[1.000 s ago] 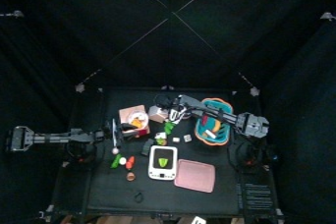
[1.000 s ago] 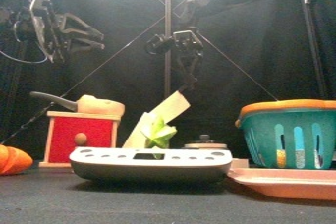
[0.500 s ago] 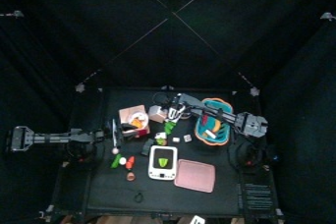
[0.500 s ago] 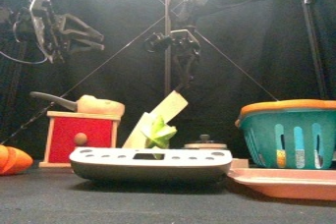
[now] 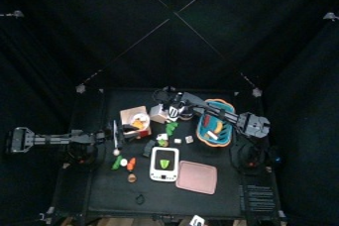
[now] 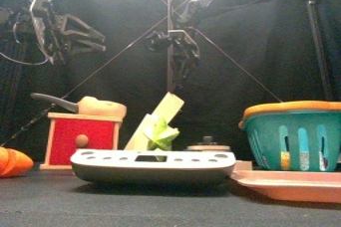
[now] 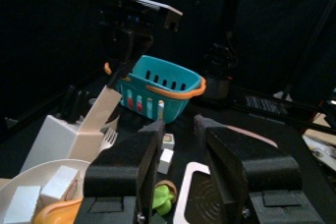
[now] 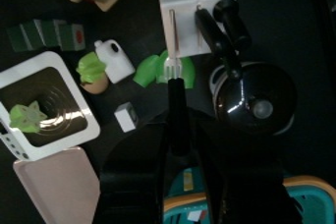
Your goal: Put cleaver in holder
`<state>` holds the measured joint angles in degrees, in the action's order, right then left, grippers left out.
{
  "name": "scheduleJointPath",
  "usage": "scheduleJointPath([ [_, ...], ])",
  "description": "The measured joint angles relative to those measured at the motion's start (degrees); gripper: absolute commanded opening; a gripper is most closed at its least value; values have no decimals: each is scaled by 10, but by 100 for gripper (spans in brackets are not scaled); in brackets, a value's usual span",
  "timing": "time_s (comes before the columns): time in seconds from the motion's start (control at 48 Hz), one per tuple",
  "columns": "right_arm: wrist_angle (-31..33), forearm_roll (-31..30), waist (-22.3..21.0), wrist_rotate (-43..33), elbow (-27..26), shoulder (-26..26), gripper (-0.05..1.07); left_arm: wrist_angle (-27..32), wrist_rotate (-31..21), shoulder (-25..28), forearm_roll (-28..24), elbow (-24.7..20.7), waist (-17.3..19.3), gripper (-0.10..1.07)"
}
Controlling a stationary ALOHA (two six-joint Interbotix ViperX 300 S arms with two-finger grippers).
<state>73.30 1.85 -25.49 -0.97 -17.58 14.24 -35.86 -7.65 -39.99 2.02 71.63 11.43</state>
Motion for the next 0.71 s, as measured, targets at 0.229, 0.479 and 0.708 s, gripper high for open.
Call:
scheduleJointPath([
  [0.229,-15,8,-2,1,0,6,76,1,1,0,0,0,0,74],
  [0.479,-21,9,-3,0,16,7,76,1,1,0,0,2,0,74],
  [0.708,-40,9,-10,1,59,-2,76,1,1,0,0,4,0,74],
])
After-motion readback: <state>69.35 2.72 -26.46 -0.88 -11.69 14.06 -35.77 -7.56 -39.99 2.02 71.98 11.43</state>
